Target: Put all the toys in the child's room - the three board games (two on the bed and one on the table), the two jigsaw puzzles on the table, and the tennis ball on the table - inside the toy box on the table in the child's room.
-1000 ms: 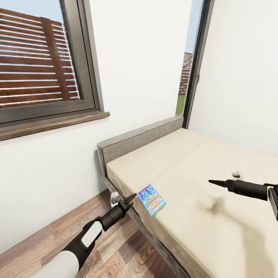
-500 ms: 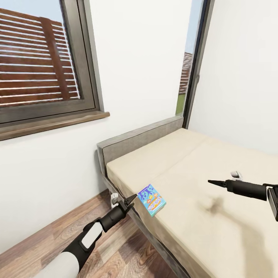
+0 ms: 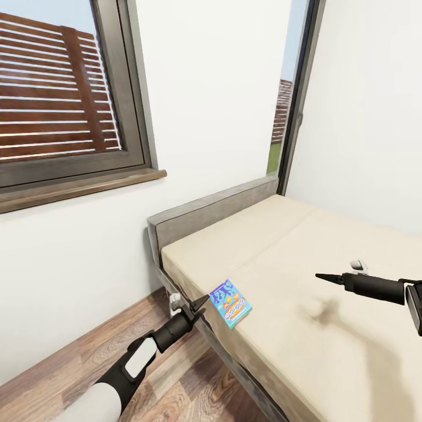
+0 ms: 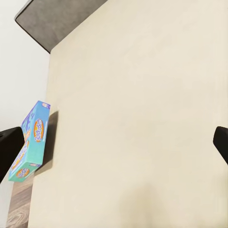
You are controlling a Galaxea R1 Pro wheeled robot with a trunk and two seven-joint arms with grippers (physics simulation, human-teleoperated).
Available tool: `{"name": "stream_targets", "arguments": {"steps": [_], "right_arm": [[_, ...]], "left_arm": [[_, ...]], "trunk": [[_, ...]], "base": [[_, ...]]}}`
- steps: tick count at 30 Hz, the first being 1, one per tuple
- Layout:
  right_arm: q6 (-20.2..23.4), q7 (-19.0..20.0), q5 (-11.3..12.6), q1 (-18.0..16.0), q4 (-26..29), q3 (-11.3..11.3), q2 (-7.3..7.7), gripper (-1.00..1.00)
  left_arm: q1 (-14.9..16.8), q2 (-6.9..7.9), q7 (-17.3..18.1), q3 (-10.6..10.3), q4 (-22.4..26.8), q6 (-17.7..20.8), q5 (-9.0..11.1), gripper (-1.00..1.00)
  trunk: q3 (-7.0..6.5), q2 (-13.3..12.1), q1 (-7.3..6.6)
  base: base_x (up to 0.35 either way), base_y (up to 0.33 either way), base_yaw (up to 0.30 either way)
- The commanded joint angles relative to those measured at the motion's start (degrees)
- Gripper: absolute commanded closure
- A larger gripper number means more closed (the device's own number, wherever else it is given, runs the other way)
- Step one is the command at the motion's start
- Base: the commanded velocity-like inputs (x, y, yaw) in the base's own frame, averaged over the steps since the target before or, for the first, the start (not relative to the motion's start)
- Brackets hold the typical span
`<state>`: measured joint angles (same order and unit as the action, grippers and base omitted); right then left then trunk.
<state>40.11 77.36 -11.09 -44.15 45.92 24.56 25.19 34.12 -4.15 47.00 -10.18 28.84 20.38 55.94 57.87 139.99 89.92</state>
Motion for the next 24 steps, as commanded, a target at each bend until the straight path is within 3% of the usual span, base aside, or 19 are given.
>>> {"name": "stream_targets", "arguments": {"steps": [1, 24], "right_arm": [[0.5, 0.5, -0.6, -0.1, 0.1, 0.2, -0.05, -1.0], [0.5, 0.5, -0.6, -0.1, 0.1, 0.2, -0.03, -1.0]], "left_arm": [[0.0, -0.01, 0.1, -0.2, 0.0, 0.5, 0.6, -1.0], [-0.2, -0.8, 0.0, -0.3, -0.2, 0.5, 0.4, -1.0]], "trunk": [[0.05, 0.0, -0.01], [0.05, 0.0, -0.01]], "base": [[0.0, 0.0, 0.0], [0.0, 0.0, 0.0]]}}
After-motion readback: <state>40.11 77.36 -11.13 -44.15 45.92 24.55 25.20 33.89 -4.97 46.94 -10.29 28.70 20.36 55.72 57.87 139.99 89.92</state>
